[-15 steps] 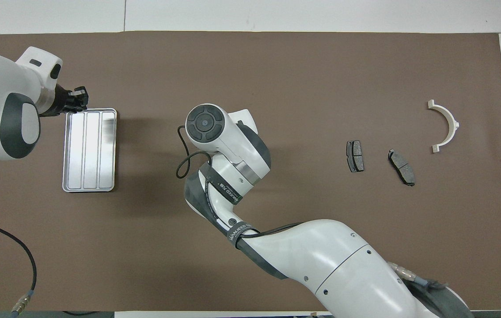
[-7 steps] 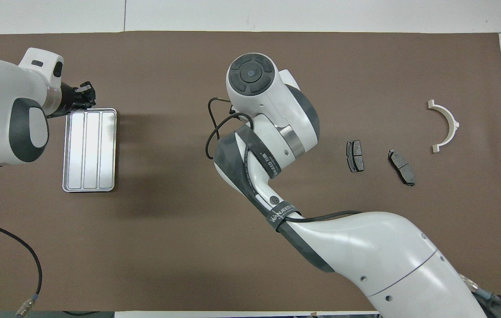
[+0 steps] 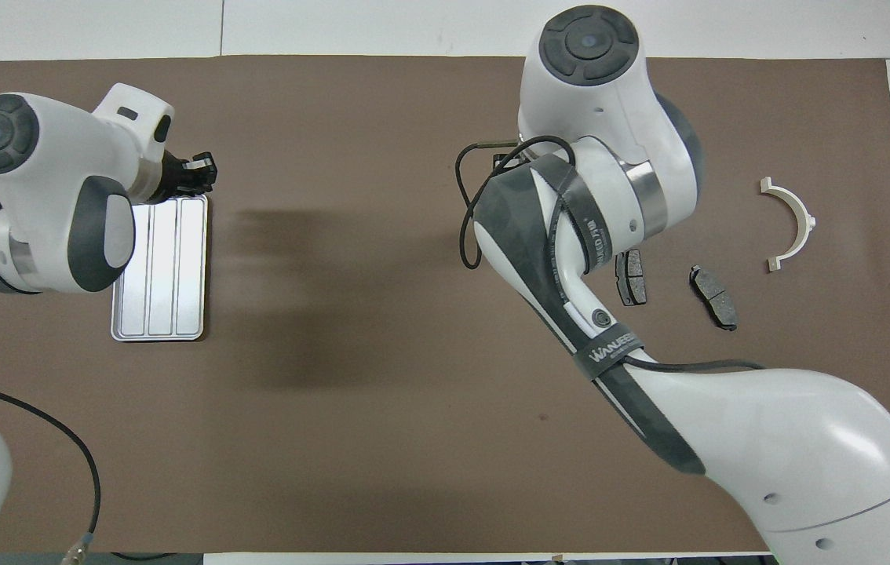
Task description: Place bearing gear from tray to pile
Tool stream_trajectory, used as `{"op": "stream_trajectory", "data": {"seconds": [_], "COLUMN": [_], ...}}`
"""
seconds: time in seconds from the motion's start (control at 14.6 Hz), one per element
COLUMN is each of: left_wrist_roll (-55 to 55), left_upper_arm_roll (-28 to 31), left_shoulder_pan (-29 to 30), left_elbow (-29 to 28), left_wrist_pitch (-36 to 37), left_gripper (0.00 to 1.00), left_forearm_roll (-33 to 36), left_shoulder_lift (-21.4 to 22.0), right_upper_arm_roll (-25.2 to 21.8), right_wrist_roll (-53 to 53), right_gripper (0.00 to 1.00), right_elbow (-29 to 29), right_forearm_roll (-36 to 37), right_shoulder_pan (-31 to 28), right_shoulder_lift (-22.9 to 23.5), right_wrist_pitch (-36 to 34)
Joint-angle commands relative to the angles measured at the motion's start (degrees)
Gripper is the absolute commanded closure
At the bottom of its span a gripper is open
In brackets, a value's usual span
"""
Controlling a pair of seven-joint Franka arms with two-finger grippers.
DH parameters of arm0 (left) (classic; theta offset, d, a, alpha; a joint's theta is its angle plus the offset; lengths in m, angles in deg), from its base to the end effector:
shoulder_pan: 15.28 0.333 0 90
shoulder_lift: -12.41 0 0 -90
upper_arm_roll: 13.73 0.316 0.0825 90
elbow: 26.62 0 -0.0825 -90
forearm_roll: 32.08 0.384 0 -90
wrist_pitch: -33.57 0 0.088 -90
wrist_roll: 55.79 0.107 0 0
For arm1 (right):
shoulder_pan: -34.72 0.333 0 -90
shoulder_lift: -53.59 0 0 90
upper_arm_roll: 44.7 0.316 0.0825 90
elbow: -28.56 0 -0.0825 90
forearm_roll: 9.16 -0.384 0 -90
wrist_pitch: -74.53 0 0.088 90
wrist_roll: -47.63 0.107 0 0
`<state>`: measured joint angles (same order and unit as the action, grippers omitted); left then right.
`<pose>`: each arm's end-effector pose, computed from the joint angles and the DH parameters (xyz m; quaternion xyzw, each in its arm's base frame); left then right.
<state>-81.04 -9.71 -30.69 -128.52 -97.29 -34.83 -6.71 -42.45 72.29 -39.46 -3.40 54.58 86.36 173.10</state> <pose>0.6441 -0.1348 0.3875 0.9876 0.1313 0.0793 0.0349 0.6703 0.2547 0.4534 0.9989 -0.0167 -0.0022 0.0433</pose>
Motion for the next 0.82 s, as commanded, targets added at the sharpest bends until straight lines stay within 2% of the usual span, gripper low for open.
{"op": "stream_trajectory", "data": {"seconds": [0.0,0.34,0.55,0.75], "left_wrist_roll": [-5.5,-17.4,-20.7,-22.1], "left_upper_arm_roll": [1.1,1.1,1.0,0.9], "left_shoulder_pan": [-6.7,-18.7,-23.0,-24.7], "left_elbow": [1.9,2.6,2.7,3.5], "left_wrist_pitch": [5.2,6.0,5.1,4.2], "left_gripper": [1.0,1.0,1.0,1.0], "left_forearm_roll": [0.6,3.0,3.5,3.5], "left_shoulder_lift": [0.9,-0.9,-3.3,-5.4], "right_upper_arm_roll": [0.8,0.9,0.9,0.9], "right_wrist_roll": [-8.9,-20.6,-26.4,-30.9], "right_gripper": [1.0,1.0,1.0,1.0], "right_elbow": [-1.9,-4.6,-12.2,-20.5], "right_forearm_roll": [-0.3,-0.3,-0.4,-1.0], "right_shoulder_pan": [-4.1,-9.9,-13.3,-15.9], "right_shoulder_lift": [-2.0,-2.7,-5.2,-7.8], "right_wrist_pitch": [-0.7,1.4,8.9,17.5]}}
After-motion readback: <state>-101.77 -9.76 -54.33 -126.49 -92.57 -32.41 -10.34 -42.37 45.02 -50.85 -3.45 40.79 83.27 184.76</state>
